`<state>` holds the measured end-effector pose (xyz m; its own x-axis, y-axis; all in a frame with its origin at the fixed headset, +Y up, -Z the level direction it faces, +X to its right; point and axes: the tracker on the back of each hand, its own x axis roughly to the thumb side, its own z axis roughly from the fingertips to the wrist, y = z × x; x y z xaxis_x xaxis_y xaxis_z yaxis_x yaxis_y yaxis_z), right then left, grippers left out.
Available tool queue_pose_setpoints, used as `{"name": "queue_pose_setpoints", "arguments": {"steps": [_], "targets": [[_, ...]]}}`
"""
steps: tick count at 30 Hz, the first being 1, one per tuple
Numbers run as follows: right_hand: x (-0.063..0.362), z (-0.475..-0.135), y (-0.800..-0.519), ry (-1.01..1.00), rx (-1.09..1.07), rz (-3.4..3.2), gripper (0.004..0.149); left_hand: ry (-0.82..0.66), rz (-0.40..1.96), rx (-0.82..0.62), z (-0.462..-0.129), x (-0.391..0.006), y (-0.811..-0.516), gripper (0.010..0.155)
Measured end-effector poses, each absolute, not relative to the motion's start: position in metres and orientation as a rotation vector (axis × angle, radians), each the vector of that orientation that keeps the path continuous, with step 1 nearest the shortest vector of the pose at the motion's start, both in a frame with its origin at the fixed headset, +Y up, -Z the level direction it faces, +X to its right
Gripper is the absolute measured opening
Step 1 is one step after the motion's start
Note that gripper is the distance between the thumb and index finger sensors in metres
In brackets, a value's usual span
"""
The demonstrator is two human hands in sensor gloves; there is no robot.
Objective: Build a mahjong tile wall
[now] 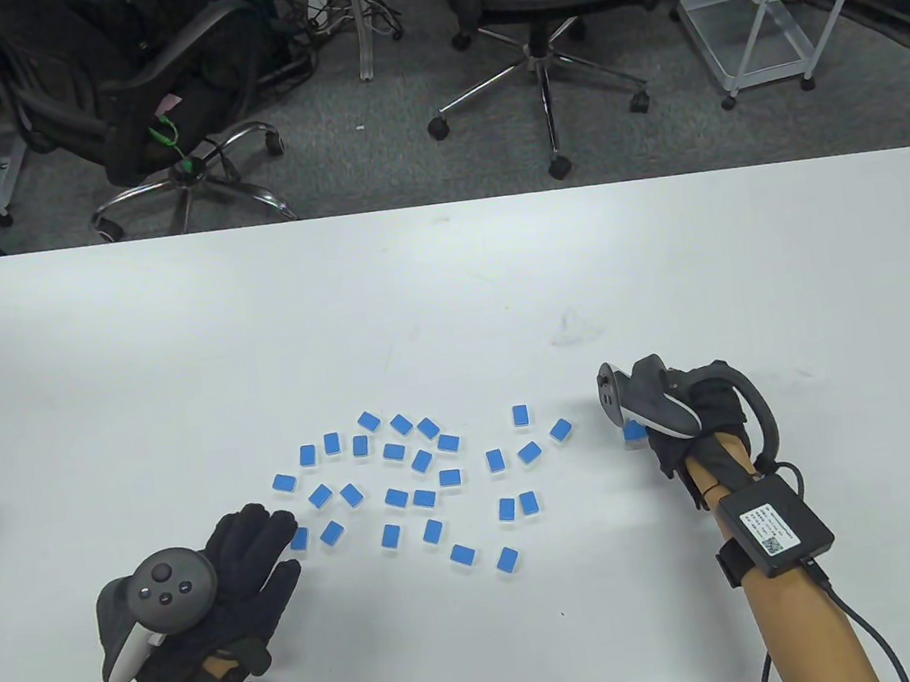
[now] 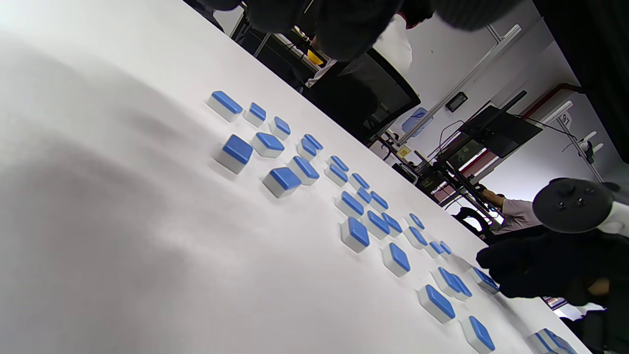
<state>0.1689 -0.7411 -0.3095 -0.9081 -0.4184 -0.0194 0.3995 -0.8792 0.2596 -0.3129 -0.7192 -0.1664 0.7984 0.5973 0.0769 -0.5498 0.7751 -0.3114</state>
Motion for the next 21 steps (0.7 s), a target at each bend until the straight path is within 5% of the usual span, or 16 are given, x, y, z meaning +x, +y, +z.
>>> {"name": "queue_pose_setpoints", "arguments": {"steps": [6, 13, 21], "targets": [[0.124, -0.305, -0.728, -0.244, -0.065, -2.732, 0.063, -0.179, 0.623, -0.284, -0.167, -0.312, -0.72, 0.07], [0.07, -0.305, -0.745, -0.202, -0.194, -2.68, 0.059, -0.179, 0.625, -0.284, -0.165, -0.312, -0.72, 0.07], [0.062, -0.306, -0.758, -0.213, -0.159, -2.643, 0.048, -0.183, 0.624, -0.281, -0.166, -0.312, -0.719, 0.069]]}}
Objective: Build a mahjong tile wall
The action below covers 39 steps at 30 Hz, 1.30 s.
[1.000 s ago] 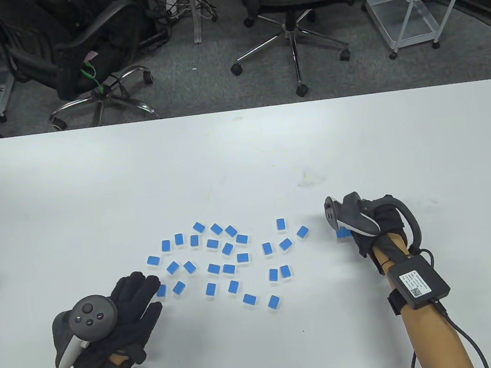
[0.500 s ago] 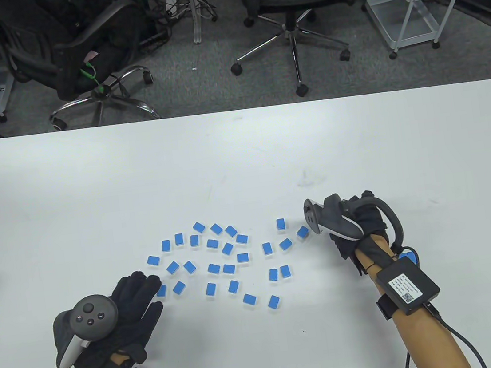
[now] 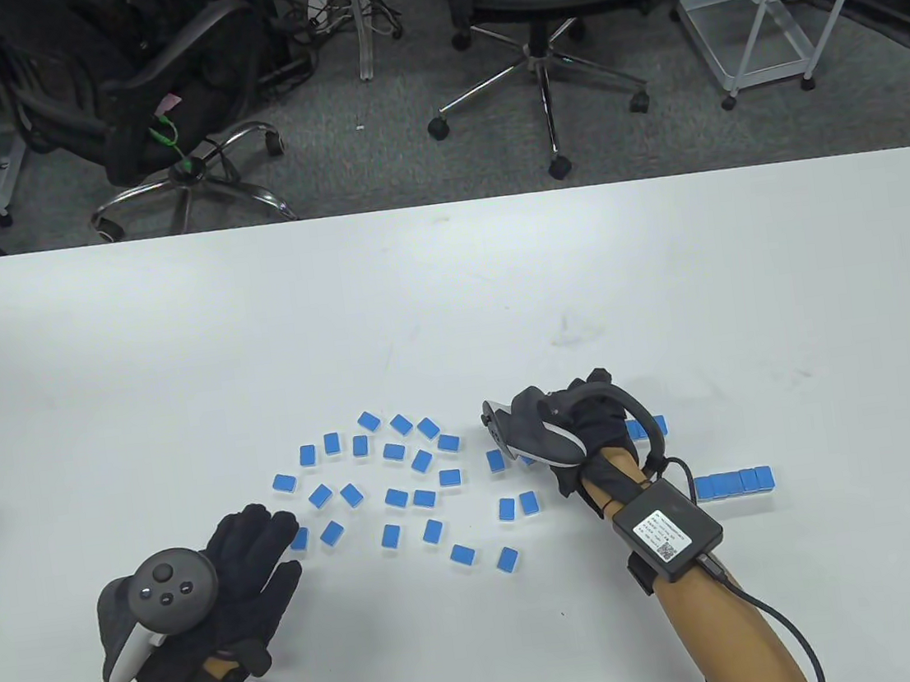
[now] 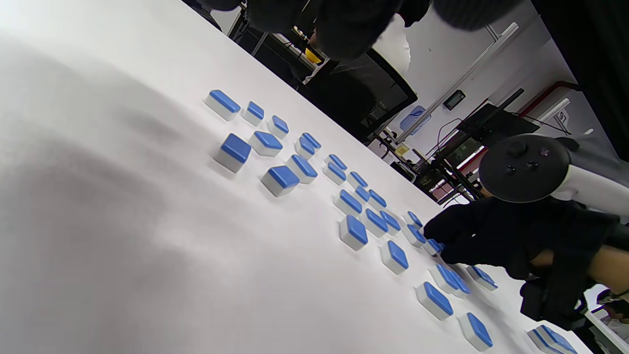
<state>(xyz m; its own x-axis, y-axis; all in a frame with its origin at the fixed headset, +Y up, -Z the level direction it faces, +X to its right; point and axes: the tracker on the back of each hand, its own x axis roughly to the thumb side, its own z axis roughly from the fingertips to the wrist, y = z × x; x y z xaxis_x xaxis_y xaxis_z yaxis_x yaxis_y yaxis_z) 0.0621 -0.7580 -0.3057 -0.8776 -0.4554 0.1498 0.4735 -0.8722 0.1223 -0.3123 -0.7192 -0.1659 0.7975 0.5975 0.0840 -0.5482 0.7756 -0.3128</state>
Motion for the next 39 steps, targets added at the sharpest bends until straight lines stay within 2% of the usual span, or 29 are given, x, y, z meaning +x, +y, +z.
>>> {"name": "queue_pose_setpoints", "arguments": {"steps": [5, 11, 13, 16, 21, 31, 37, 39], "targets": [[0.079, -0.297, -0.747, -0.234, -0.203, -2.675, 0.046, -0.185, 0.627, -0.279, -0.166, -0.312, -0.719, 0.07], [0.138, -0.302, -0.713, -0.207, 0.036, -2.72, 0.048, -0.187, 0.625, -0.288, -0.167, -0.31, -0.72, 0.069], [0.161, -0.306, -0.708, -0.266, 0.146, -2.704, 0.048, -0.19, 0.622, -0.289, -0.169, -0.309, -0.72, 0.069], [0.182, -0.31, -0.713, -0.344, 0.227, -2.714, 0.049, -0.191, 0.625, -0.29, -0.171, -0.308, -0.72, 0.07], [0.202, -0.312, -0.738, -0.412, 0.262, -2.685, 0.056, -0.191, 0.621, -0.293, -0.17, -0.308, -0.72, 0.07], [0.199, -0.313, -0.755, -0.415, 0.188, -2.681, 0.059, -0.185, 0.626, -0.29, -0.169, -0.308, -0.72, 0.07], [0.2, -0.314, -0.757, -0.431, 0.235, -2.64, 0.068, -0.186, 0.626, -0.289, -0.169, -0.309, -0.719, 0.069], [0.202, -0.315, -0.758, -0.436, 0.269, -2.618, 0.066, -0.186, 0.625, -0.289, -0.169, -0.309, -0.719, 0.07]]}}
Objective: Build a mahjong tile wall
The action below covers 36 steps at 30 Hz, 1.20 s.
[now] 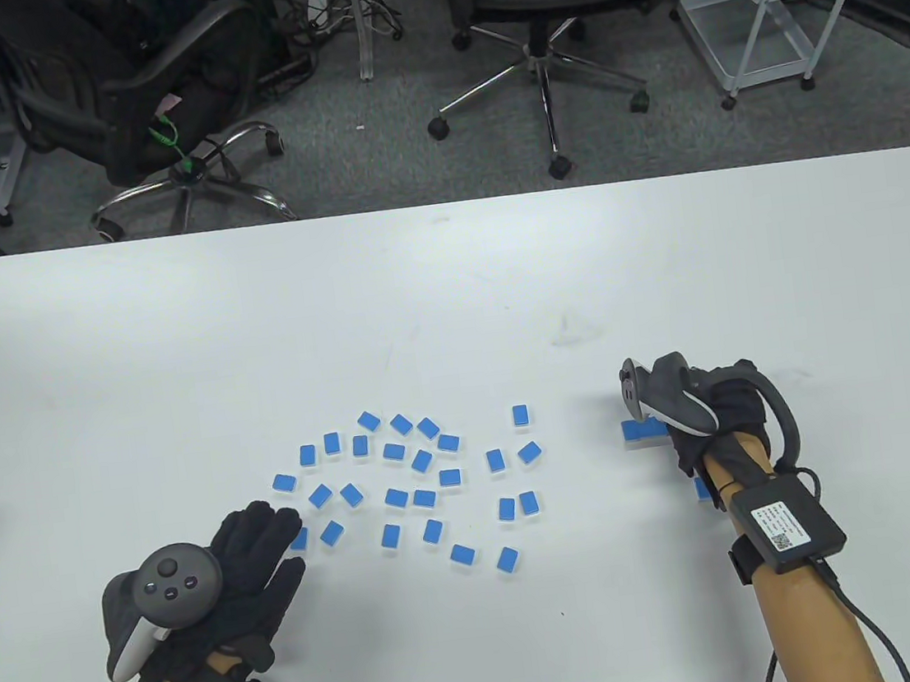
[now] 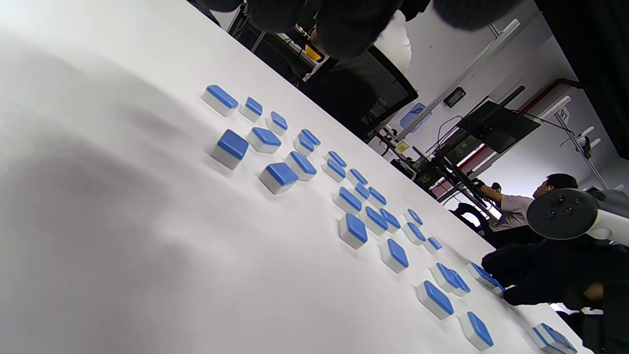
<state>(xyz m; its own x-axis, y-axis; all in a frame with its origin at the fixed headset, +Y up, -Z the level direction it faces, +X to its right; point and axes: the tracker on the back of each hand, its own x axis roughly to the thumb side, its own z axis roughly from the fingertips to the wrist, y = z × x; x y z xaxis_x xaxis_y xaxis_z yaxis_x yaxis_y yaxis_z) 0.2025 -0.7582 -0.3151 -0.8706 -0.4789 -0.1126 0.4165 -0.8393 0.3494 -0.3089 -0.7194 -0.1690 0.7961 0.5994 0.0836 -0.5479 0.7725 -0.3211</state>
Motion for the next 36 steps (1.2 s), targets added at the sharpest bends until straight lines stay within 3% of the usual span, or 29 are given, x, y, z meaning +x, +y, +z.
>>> {"name": "queue_pose_setpoints", "arguments": {"steps": [2, 11, 23, 28, 32, 36], "targets": [[0.205, -0.316, -0.762, -0.485, 0.294, -2.614, 0.058, -0.186, 0.626, -0.289, -0.169, -0.309, -0.719, 0.07], [0.202, -0.317, -0.764, -0.461, 0.26, -2.63, 0.054, -0.189, 0.624, -0.291, -0.169, -0.309, -0.719, 0.07], [0.196, -0.319, -0.764, -0.448, 0.236, -2.623, 0.054, -0.185, 0.626, -0.295, -0.169, -0.31, -0.719, 0.07], [0.191, -0.318, -0.761, -0.419, 0.233, -2.609, 0.065, -0.185, 0.625, -0.297, -0.169, -0.31, -0.719, 0.069], [0.163, -0.308, -0.749, -0.354, 0.122, -2.599, 0.064, -0.183, 0.624, -0.299, -0.17, -0.31, -0.719, 0.069], [0.11, -0.277, -0.738, -0.261, -0.228, -2.717, 0.057, -0.184, 0.624, -0.3, -0.169, -0.309, -0.719, 0.07]]}}
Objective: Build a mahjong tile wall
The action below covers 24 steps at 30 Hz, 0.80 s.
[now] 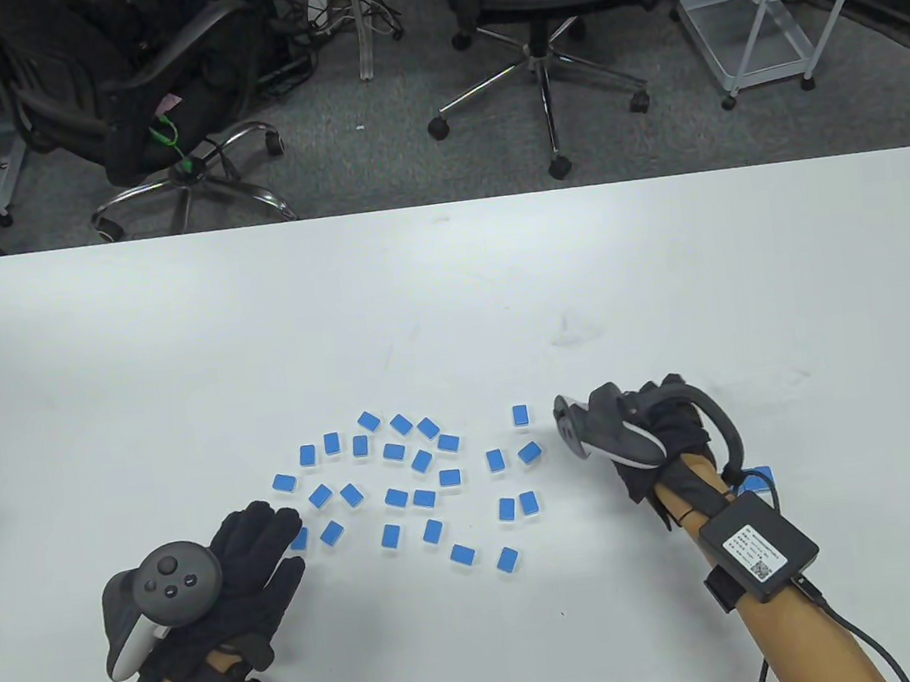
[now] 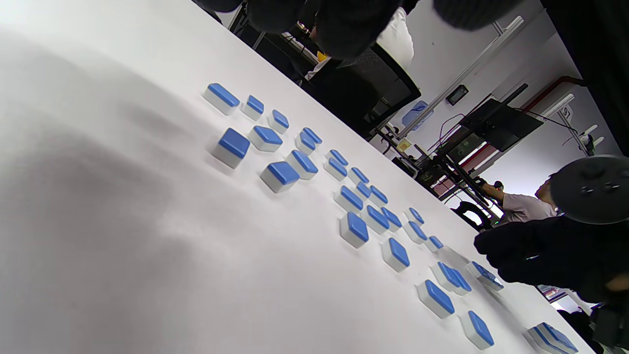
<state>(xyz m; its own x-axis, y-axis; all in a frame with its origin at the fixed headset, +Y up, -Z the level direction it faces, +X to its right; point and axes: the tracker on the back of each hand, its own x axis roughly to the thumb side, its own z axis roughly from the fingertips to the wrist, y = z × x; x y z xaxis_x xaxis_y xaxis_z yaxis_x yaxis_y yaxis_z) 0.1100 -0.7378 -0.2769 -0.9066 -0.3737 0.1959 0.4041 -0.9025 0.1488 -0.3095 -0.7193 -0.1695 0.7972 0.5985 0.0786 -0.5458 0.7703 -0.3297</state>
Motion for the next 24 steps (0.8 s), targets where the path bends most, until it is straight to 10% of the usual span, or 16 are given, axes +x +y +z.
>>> {"name": "queue_pose_setpoints", "arguments": {"steps": [11, 24], "targets": [[0.028, -0.231, -0.766, -0.18, -0.55, -2.58, 0.061, -0.186, 0.623, -0.302, -0.169, -0.31, -0.719, 0.069], [0.061, -0.246, -0.734, 0.006, -0.397, -2.402, 0.056, -0.196, 0.623, -0.298, -0.17, -0.309, -0.719, 0.07]]}}
